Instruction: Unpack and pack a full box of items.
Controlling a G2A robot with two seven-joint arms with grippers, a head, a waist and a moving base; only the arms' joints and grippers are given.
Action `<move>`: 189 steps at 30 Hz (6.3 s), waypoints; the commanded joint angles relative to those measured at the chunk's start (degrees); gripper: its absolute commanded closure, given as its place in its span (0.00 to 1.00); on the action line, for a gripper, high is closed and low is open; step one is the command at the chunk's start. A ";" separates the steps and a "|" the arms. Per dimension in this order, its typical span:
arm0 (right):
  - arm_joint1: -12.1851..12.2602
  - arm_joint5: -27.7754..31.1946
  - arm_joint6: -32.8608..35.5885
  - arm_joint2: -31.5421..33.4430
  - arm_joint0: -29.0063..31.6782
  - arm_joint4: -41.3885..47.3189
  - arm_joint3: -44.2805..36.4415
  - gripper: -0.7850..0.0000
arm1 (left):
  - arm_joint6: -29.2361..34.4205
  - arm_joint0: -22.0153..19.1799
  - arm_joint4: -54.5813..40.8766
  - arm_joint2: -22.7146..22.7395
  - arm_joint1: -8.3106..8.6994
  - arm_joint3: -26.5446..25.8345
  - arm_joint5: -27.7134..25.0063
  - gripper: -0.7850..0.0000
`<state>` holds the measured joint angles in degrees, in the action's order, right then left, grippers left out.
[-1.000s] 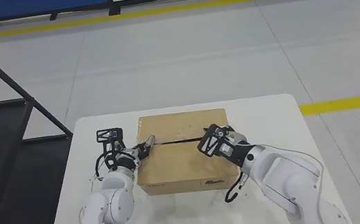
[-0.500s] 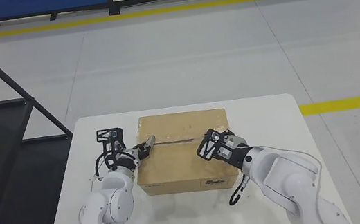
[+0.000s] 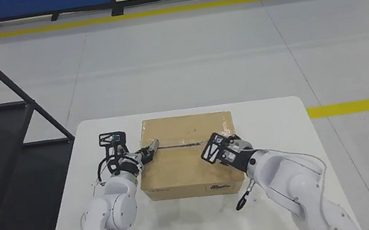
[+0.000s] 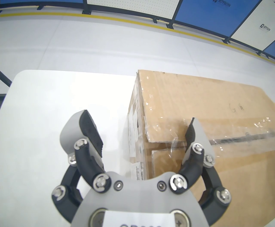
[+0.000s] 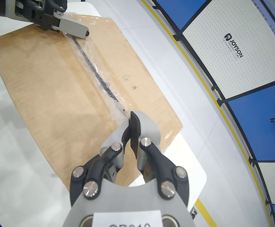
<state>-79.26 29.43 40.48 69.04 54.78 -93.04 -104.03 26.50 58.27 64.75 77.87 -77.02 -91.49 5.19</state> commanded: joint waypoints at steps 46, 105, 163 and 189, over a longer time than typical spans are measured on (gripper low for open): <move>-0.16 -11.54 -0.56 -3.32 1.42 2.54 -4.29 0.89 | -0.19 1.33 -0.15 0.16 0.20 -1.95 -0.05 0.00; -10.19 -23.73 17.65 -22.17 -16.86 3.06 15.83 1.00 | -2.55 8.05 -7.05 14.60 2.64 -8.09 -2.70 0.00; -10.17 -33.79 16.30 -9.54 -3.51 -3.43 3.87 1.00 | -2.49 7.56 -7.54 13.27 4.10 -7.77 -3.29 0.00; -10.90 -37.53 22.20 -6.08 -2.01 -9.75 3.29 1.00 | -2.50 7.03 -7.55 12.98 4.67 -7.62 -3.61 0.00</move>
<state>-90.11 -8.06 62.43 62.78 52.85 -102.88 -100.93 24.00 65.30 57.22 90.86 -72.36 -99.11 1.57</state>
